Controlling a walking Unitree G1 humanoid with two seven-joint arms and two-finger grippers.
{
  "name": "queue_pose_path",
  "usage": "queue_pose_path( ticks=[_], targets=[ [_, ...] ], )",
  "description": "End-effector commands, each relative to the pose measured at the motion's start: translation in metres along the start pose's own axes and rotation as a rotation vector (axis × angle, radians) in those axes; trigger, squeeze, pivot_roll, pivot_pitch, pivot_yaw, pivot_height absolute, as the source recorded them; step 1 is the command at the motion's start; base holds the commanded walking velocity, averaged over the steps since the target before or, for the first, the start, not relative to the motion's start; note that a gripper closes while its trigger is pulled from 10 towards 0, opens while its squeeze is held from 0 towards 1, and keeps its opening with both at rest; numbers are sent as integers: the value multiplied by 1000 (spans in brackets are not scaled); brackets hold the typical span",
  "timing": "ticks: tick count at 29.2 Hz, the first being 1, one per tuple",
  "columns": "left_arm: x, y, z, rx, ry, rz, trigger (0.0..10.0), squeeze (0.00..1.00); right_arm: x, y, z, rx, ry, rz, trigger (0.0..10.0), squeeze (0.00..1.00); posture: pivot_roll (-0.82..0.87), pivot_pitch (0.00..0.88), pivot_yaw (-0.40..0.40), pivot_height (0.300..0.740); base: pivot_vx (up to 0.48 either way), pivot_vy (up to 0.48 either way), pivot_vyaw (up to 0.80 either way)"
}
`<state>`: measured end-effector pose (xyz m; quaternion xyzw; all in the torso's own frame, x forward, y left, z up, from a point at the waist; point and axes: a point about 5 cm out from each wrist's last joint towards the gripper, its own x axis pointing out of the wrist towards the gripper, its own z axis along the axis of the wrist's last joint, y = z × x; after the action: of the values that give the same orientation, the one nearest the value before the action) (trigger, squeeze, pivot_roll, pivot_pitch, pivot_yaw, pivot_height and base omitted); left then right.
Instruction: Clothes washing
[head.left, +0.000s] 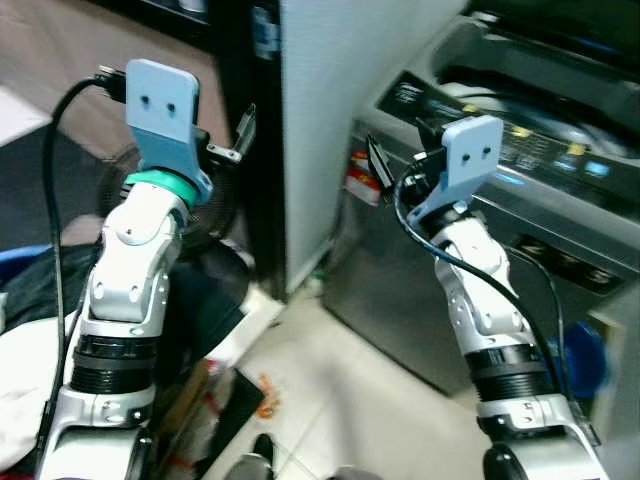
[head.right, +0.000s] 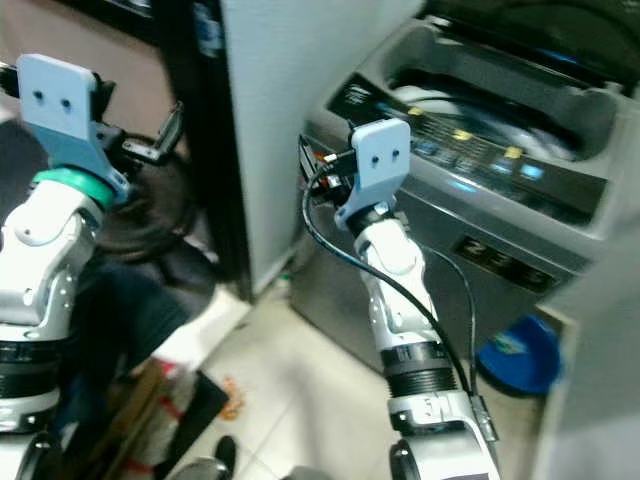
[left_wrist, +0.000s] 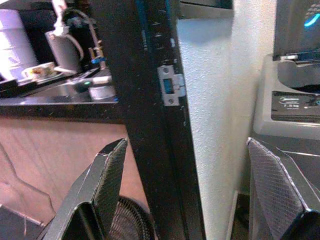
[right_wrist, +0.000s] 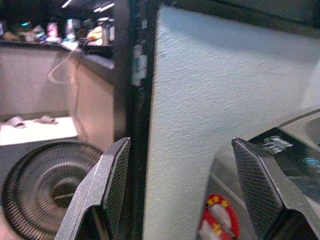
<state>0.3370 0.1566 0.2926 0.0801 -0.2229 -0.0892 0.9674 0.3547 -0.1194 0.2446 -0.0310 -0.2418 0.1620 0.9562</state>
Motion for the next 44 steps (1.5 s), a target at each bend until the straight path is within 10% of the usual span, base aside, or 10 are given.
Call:
queue_pose_path(
  ticks=[1,44],
  targets=[
    [-2,-1,-2,5,13,-7,10000,0,-2,-2,-2,-1,3,-4,10000,0,46,89,-15,740,0,0,800],
    [-1,4,-5,11,31,28,10000,0,0,9,-4,20,-1,35,10000,0,47,72,-19,740,0,0,800]
  ],
)
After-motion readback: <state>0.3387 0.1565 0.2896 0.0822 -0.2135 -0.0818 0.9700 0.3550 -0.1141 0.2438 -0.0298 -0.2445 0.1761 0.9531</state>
